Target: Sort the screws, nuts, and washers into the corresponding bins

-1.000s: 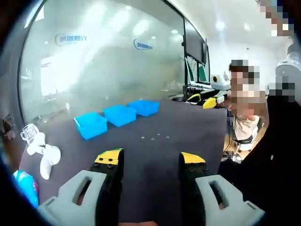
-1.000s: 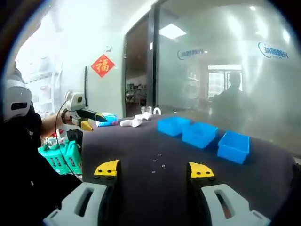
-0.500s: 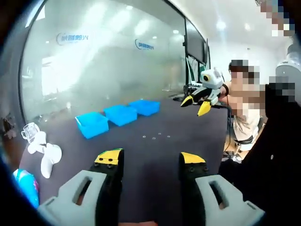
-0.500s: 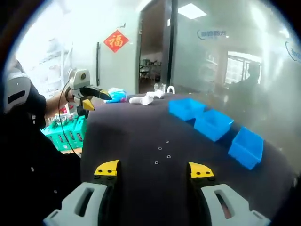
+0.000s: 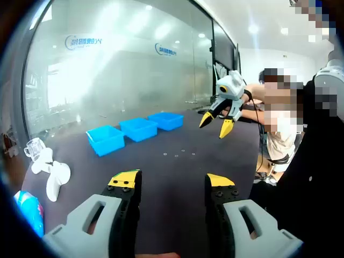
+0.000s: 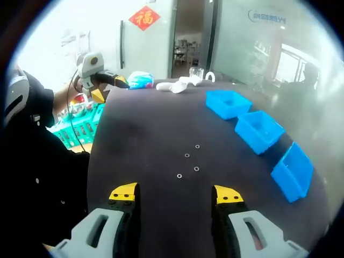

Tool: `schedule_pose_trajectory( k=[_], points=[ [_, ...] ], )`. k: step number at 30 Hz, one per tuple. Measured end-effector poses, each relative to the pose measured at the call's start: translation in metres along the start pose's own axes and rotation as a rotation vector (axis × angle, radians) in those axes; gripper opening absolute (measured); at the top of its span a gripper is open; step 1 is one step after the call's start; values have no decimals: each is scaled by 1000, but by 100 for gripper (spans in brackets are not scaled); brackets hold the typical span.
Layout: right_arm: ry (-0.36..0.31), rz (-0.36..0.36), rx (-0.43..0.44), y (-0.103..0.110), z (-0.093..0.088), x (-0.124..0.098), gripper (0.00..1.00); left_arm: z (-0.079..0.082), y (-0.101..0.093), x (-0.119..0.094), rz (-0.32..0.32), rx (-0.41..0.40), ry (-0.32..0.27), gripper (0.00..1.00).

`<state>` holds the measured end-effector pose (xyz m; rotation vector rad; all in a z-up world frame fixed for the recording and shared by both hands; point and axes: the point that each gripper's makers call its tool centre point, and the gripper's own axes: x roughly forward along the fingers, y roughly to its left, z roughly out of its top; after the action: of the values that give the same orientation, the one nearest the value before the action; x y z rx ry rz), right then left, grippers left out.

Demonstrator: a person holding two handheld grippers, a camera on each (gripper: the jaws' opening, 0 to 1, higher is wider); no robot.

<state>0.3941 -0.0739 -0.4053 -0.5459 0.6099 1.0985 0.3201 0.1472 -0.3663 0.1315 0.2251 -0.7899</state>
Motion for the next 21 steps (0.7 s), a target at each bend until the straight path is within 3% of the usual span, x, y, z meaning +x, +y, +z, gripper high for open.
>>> schedule_pose_trajectory(
  k=[8, 16, 21],
  points=[
    [149, 65, -88, 6, -9, 24, 46, -1, -3, 2, -6, -3, 4, 47],
    [232, 121, -171, 11, -6, 41, 42, -3, -6, 2, -10, -3, 14, 47],
    [289, 136, -173, 11, -7, 49, 39, -3, -6, 0, -10, -3, 13, 47]
  ],
)
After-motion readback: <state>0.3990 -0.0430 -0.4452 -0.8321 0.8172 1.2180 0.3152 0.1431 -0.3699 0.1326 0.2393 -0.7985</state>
